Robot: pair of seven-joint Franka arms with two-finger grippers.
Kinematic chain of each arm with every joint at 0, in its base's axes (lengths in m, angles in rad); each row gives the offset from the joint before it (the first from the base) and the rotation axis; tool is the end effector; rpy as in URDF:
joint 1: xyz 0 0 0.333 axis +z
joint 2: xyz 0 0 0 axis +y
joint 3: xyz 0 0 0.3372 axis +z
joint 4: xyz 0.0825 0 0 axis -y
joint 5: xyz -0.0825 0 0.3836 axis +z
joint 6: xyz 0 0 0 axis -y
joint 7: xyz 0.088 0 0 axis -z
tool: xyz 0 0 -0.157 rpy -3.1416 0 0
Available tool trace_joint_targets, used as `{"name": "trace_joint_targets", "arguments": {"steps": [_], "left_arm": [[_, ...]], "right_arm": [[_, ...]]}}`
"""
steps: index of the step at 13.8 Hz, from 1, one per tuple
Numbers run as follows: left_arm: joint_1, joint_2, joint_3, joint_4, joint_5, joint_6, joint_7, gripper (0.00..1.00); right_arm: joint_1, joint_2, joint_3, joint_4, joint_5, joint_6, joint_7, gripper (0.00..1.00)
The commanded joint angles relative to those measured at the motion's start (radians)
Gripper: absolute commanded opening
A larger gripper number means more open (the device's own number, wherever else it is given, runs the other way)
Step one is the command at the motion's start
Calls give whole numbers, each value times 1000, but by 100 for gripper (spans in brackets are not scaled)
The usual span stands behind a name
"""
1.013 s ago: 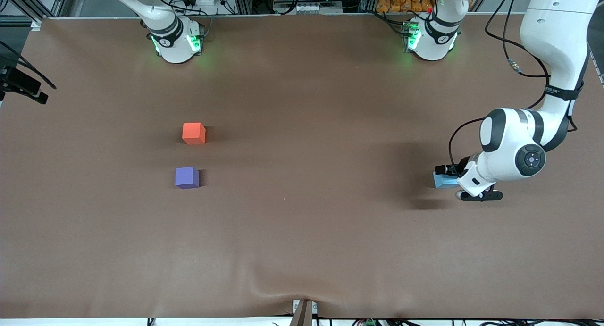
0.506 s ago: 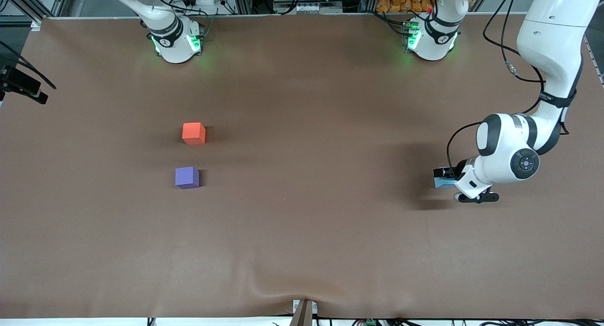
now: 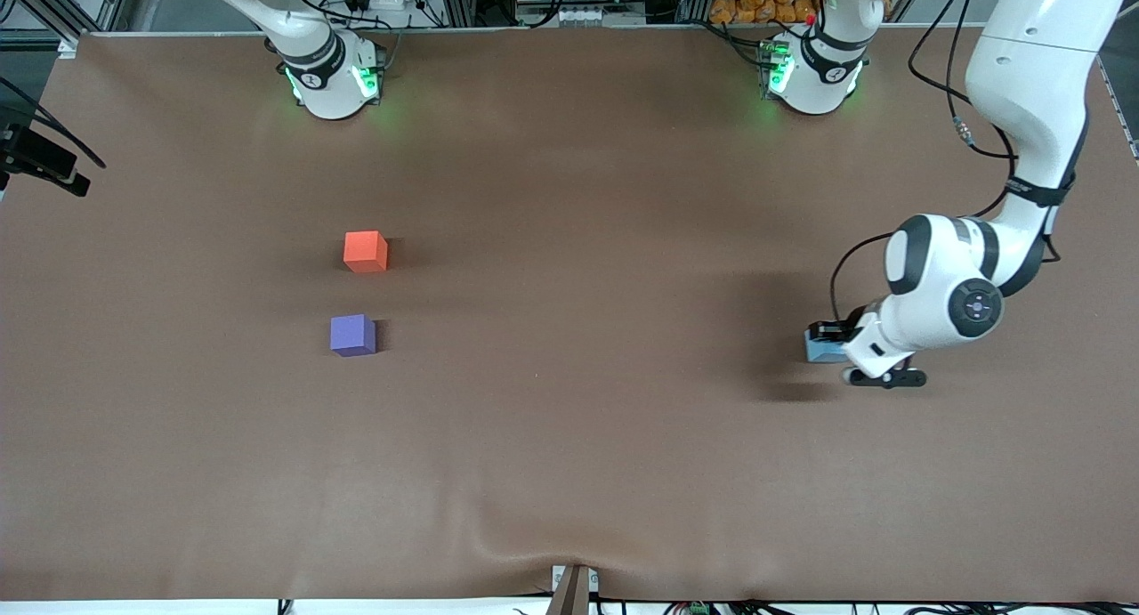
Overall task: Place blue block between orange and purple blocks
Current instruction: 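Carry the light blue block with the left gripper toward the table middle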
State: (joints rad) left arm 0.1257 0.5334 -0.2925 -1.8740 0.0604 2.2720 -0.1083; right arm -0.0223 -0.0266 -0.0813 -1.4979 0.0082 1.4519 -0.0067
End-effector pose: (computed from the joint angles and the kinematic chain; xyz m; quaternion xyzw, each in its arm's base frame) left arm 0.6223 -0.0965 0.1973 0.9965 -0.0348 -0.0622 0.0445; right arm 0.5292 -0.0543 0.6338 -0.9988 0.0480 0.0094 0.0057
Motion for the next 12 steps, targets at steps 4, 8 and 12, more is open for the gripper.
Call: {"name": "trace_joint_targets", "arguments": {"steps": [4, 8, 12], "left_arm": [[-305, 69, -11, 263, 6, -23, -28, 0], [-542, 152, 6, 415, -17, -46, -172, 0], [-754, 192, 84, 461, -14, -58, -273, 0]], "right_arm": [[-15, 11, 15, 27, 6, -15, 11, 100], [-21, 11, 15, 27, 6, -15, 10, 100], [-19, 11, 14, 27, 6, -15, 10, 100]]}}
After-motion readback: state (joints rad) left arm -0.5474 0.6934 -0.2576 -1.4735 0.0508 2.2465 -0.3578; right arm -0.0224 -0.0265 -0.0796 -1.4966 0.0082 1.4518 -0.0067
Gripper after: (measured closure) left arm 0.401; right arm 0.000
